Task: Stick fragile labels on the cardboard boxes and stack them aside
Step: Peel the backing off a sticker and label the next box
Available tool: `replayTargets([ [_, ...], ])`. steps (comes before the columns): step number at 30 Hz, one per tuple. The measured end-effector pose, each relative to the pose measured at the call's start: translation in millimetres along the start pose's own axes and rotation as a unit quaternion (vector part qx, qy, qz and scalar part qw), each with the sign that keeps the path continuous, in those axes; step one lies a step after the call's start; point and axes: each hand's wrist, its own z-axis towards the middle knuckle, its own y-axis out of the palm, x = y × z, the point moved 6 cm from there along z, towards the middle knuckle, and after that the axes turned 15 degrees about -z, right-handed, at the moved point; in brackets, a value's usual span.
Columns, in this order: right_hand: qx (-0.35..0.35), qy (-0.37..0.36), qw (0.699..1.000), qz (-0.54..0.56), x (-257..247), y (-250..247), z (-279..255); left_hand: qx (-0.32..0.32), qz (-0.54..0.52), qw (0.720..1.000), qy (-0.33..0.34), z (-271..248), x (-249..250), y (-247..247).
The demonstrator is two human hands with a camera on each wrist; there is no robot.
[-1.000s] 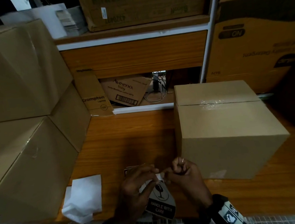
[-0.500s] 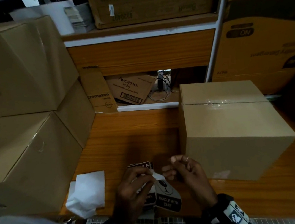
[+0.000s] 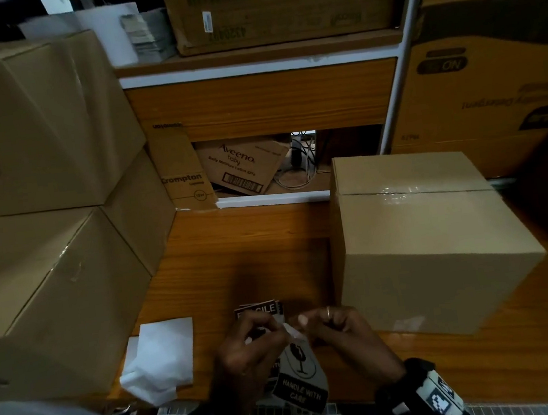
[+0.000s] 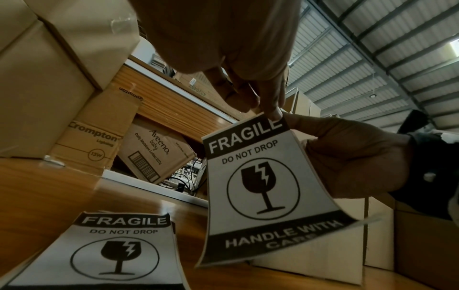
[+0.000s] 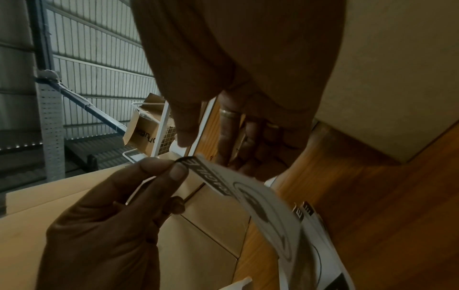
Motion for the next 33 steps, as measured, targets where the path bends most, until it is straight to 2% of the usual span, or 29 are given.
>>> replayTargets([
  [3,-0.037,0.009,0.999,0.003,-3,9,-2,-0.006,0.000,1.000,0.005,-2,0,0],
  [7,0.006,0.035,0.997,0.063,3,5,1,-0.003,-0.009,1.000,0.004,-4,1,-1],
  [13,0.038,0.042,0.997,0.057,3,-1,1,0.014,-0.027,1.000,-0.005,-11,0,-3],
  [19,-0.054,0.081,0.995,0.012,12,12,-1,-0.003,-0.029,1.000,0.002,-13,2,-3],
  [24,-0.029,0.074,0.996,0.044,8,8,-1,-0.013,-0.028,1.000,0.003,-15,5,0],
  [29,0.027,0.079,0.994,0.070,4,2,-3,0.000,-0.025,1.000,-0.013,-18,5,-5],
  [33,0.007,0.117,0.990,0.075,4,3,-8,-0.013,-0.009,1.000,-0.006,-20,8,-9],
])
